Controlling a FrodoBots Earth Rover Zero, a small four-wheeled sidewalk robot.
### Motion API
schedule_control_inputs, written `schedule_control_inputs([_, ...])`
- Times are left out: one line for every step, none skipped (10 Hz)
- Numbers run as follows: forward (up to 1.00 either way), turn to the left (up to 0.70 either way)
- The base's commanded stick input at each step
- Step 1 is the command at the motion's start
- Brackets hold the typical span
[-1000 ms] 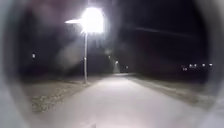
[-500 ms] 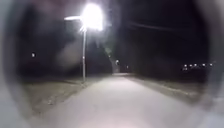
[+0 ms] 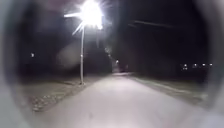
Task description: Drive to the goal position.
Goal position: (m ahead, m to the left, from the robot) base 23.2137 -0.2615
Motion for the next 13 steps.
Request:
schedule_control_inputs([0.7, 0.0])
schedule_control_inputs([0.7, 0.0])
schedule_control_inputs([0.7, 0.0])
schedule_control_inputs([0.7, 0.0])
schedule_control_inputs([0.7, 0.0])
schedule_control_inputs([0.7, 0.0])
schedule_control_inputs([0.7, 0.0])
schedule_control_inputs([0.7, 0.0])
schedule_control_inputs([0.7, 0.0])
schedule_control_inputs([0.7, 0.0])
schedule_control_inputs([0.7, 0.14])
schedule_control_inputs([0.7, 0.14])
schedule_control_inputs([0.7, 0.14])
